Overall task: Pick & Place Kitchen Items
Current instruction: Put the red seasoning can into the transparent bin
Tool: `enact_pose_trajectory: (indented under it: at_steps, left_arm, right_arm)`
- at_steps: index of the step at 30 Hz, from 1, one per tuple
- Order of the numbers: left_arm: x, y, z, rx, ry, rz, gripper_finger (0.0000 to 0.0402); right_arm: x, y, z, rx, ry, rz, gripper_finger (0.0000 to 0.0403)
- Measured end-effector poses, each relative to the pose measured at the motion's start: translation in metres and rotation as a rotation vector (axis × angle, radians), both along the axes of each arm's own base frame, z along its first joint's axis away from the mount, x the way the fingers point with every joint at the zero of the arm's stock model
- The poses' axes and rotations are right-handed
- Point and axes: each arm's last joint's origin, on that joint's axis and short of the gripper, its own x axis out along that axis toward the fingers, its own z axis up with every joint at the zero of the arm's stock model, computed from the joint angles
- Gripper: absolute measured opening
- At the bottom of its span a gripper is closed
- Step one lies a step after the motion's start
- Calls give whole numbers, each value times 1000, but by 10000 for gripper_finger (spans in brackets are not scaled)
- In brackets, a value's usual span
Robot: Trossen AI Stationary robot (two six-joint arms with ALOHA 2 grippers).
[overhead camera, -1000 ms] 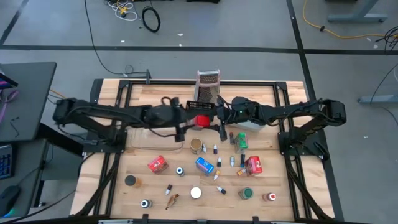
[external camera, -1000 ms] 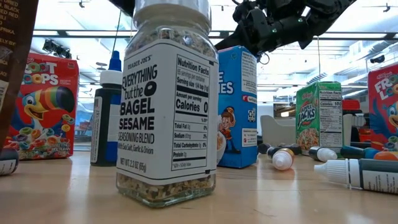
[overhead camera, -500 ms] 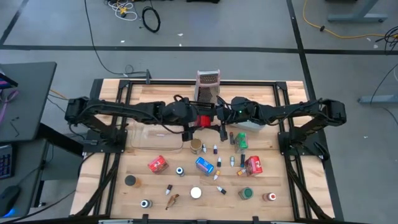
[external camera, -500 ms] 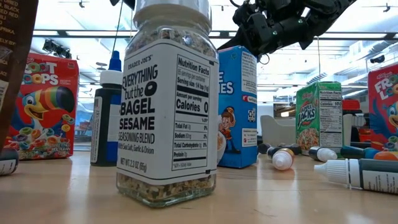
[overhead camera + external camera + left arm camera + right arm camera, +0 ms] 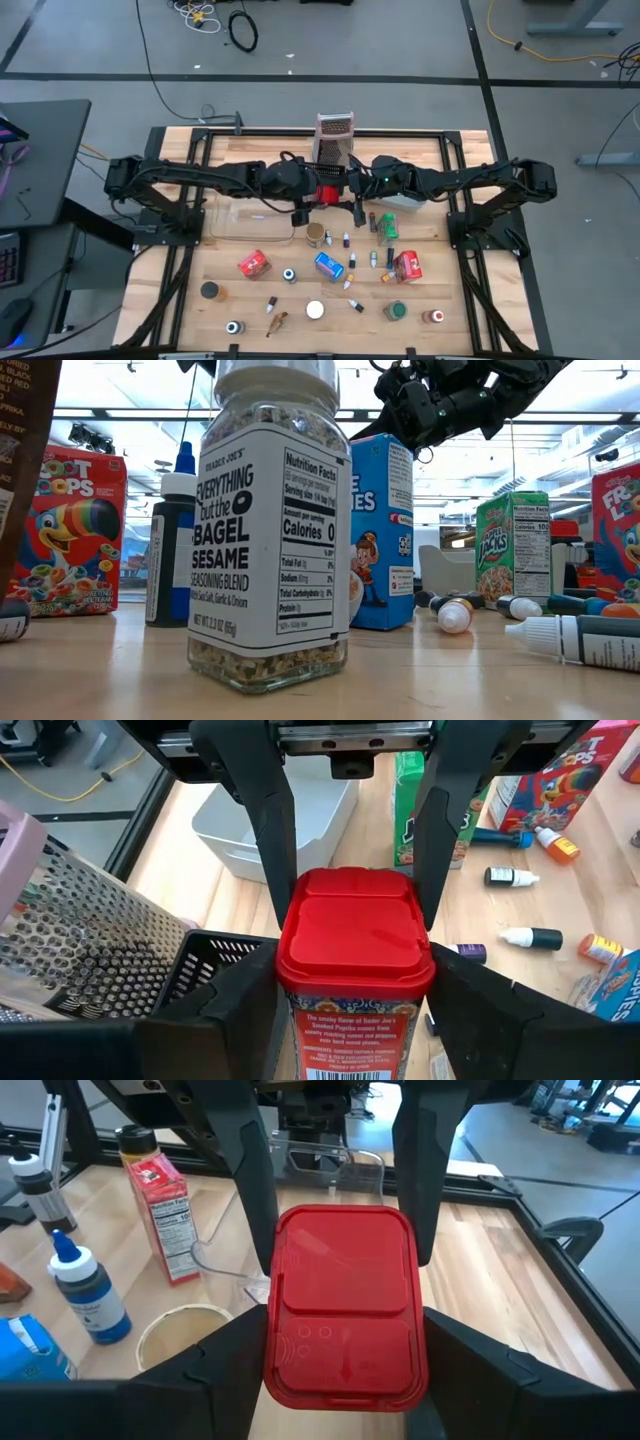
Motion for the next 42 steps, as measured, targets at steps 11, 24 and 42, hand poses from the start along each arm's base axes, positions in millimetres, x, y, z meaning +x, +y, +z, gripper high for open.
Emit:
enact_pose_trajectory:
  at_steps: [11,24,42]
  left_arm:
    - [-1,1,-2,-8,15,43,229]
    - [-34,3,11,45,130,188,229]
    - [-131,-6,-12,-49,-104,97,241]
  right_arm:
    - [1,-2,1,-20,-8,-67,269]
    - [0,-4,0,-27,6,-161,308]
    - [-1,-4,-2,-24,24,-156,307]
